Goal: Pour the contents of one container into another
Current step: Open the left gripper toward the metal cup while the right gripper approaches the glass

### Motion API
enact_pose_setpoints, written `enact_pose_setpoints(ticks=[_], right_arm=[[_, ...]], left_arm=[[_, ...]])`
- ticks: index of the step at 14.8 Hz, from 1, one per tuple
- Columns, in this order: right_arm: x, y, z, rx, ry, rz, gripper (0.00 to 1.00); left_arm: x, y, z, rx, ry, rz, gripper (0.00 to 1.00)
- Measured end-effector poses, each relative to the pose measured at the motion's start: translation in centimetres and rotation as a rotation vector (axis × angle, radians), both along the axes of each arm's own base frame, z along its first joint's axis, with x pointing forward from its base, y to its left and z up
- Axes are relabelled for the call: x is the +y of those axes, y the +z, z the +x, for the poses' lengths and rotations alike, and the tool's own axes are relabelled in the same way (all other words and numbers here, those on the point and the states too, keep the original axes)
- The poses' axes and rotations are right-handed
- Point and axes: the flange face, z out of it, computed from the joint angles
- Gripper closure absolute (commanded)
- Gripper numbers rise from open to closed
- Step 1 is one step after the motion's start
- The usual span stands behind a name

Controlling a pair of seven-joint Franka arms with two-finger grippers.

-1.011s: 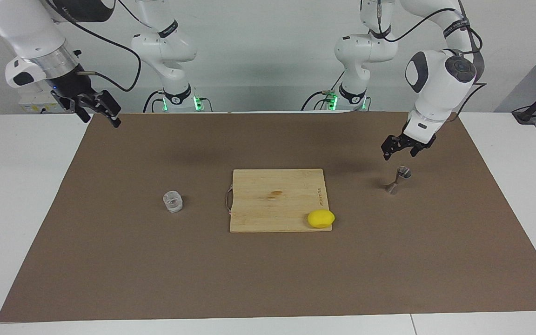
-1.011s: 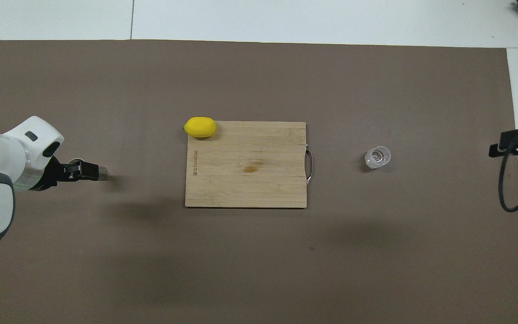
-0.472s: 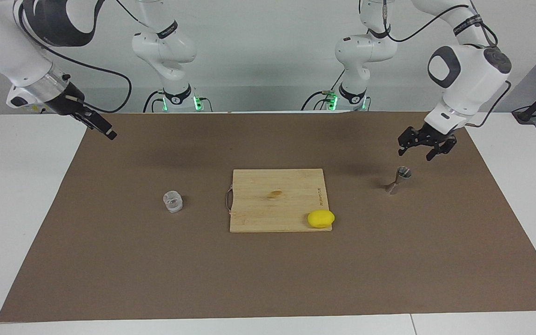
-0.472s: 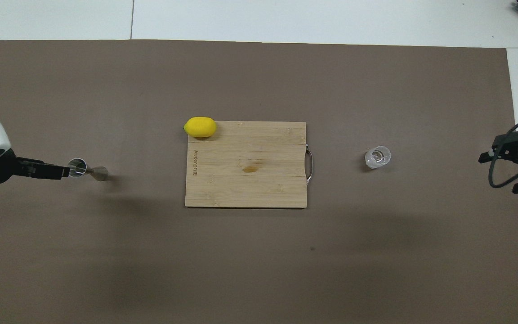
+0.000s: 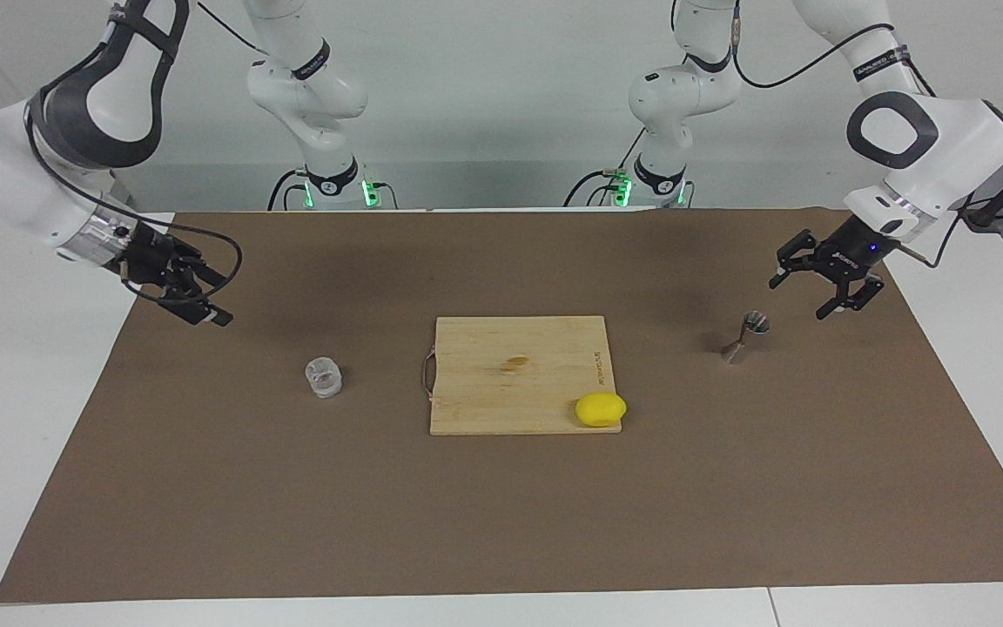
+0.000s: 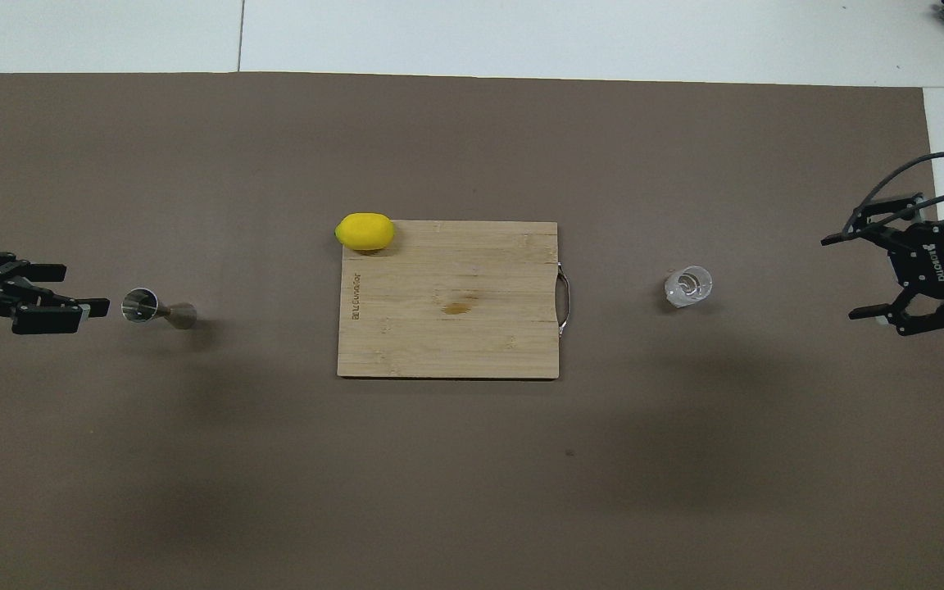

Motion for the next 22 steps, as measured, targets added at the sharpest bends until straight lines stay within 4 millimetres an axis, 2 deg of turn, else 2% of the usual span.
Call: enact_pose_setpoints(ticks=[5, 10, 14, 16, 18, 22], right_arm=[[0.6, -3.8, 1.6, 0.088, -0.162, 0.139, 0.00], [0.6, -7.6, 3.2, 0.183, -0.367, 0.263, 0.00], [-0.1, -11.6, 2.7, 0.302, -0.388, 0.322, 0.00], [-0.4, -13.9, 2.1, 0.365, -0.361, 0.366, 0.00], [-0.5, -15.5, 1.6, 0.401, -0.330, 0.407, 0.00], [-1.3, -18.3, 1.3, 0.418, -0.327, 0.473, 0.00]], left_arm=[[-1.0, -3.2, 0.1, -0.177, -0.399, -0.104, 0.00], [1.2, -7.1, 0.5, -0.374, -0.542, -0.371, 0.00], [5.5, -10.3, -0.1, -0.552, -0.600, -0.474, 0.00], [6.7, -11.1, -0.8, -0.640, -0.621, -0.523, 0.00], [6.4, -12.0, -1.0, -0.713, -0.613, -0.602, 0.00], [5.7, -16.2, -1.0, -0.796, -0.571, -0.712, 0.00]])
